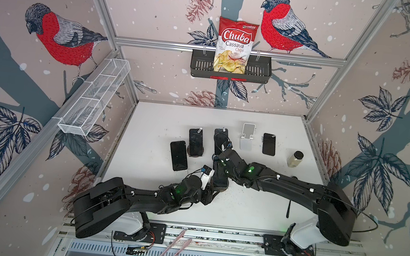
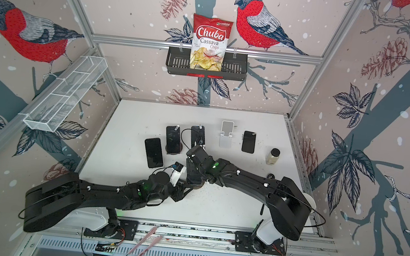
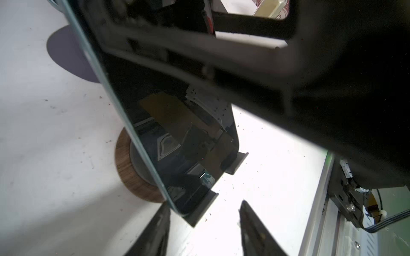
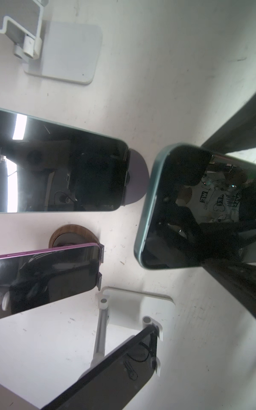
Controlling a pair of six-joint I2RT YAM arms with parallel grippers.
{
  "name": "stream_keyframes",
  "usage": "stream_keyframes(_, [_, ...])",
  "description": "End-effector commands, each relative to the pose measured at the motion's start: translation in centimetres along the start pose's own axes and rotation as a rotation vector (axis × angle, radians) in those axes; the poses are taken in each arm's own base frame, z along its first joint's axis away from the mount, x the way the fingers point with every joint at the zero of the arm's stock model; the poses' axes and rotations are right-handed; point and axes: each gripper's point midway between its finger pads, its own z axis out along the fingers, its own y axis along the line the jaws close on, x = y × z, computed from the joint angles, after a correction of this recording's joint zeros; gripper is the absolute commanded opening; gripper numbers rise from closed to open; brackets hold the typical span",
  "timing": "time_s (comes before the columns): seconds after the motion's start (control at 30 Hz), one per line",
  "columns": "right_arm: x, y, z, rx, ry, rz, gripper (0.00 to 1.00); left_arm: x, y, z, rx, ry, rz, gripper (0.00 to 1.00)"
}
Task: Remove the phone from the phone stand
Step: Rotate the phone stand with the phone at the center of the table.
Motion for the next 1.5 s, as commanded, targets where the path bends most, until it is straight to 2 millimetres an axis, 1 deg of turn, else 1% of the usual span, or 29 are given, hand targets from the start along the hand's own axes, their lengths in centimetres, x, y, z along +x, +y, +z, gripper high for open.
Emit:
stream_keyframes(0.0, [-0.1, 0.1, 0.0, 0.009, -0.004, 0.008, 0.73, -1.4, -1.5, 0.2, 0.066, -0.041, 0.023, 0.48])
stream_keyframes(0.13, [-0.1, 0.2, -0.1, 0.005, -0.005, 0.008, 0.68, -1.3, -1.6, 0.5, 0.067, -0.033, 0.023, 0.42])
stream_keyframes(0.2, [-0.2, 0.2, -0.1, 0.005, -0.006, 0.008, 0.66, -1.2, -1.6, 0.6, 0.07, -0.029, 0.023, 0.4])
stream_keyframes(0.57, [-0.3, 0.4, -0.5, 0.006, -0.018, 0.006, 0.57, -1.2, -1.4, 0.6, 0.062, -0.029, 0.021, 0.38])
stream_keyframes(0.83, [-0.4, 0.4, -1.0, 0.014, -0.035, 0.015, 0.56, -1.1, -1.2, 0.6, 0.05, -0.027, 0.015, 0.37])
stream_keyframes(1.23, [-0.4, 0.2, -1.0, 0.021, -0.041, 0.015, 0.55, -1.0, -0.9, 0.5, 0.037, -0.028, 0.007, 0.36])
stream_keyframes(1.27, [-0.4, 0.2, -0.9, 0.02, -0.039, 0.012, 0.55, -1.0, -1.0, 0.5, 0.04, -0.028, 0.008, 0.36])
stream_keyframes(1.3, [-0.4, 0.3, -0.9, 0.018, -0.038, 0.01, 0.6, -1.1, -1.0, 0.5, 0.041, -0.028, 0.008, 0.36])
stream_keyframes(1.33, [-0.4, 0.3, -0.9, 0.016, -0.039, 0.009, 0.67, -1.0, -1.0, 0.5, 0.041, -0.028, 0.007, 0.36])
stream_keyframes(1.43, [-0.5, 0.4, -0.8, 0.015, -0.042, 0.007, 0.77, -1.0, -1.0, 0.5, 0.041, -0.028, 0.007, 0.36])
stream_keyframes(1.47, [-0.5, 0.4, -0.8, 0.017, -0.04, 0.006, 0.79, -1.0, -1.1, 0.5, 0.043, -0.028, 0.008, 0.36])
